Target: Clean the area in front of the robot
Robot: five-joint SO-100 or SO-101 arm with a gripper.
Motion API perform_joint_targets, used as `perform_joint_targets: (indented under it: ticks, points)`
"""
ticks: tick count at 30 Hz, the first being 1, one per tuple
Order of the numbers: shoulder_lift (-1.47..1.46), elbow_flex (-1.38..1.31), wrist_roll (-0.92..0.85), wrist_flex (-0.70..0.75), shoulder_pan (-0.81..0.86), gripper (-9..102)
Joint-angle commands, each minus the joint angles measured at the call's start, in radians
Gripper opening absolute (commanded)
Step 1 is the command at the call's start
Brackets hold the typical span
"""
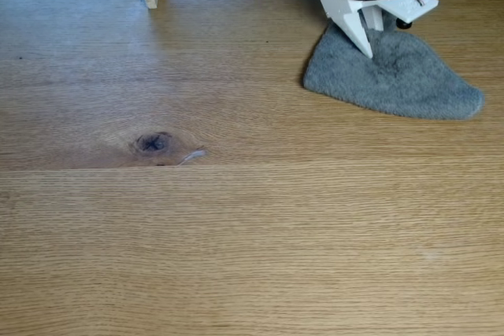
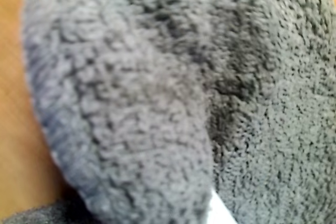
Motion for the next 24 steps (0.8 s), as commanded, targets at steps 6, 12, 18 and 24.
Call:
perform_joint_targets:
  ticks: [6,12,18,24]
  points:
    - [-0.098,-0.331,-0.049,0.222,0.334,0]
    - [-0.08,-0.391,-0.048,0.434,0.568,0]
    - [0.012,-0.322,-0.003,0.611,0.503,0]
    - [0.179,-0.192,0.133,0.637,0.187,0]
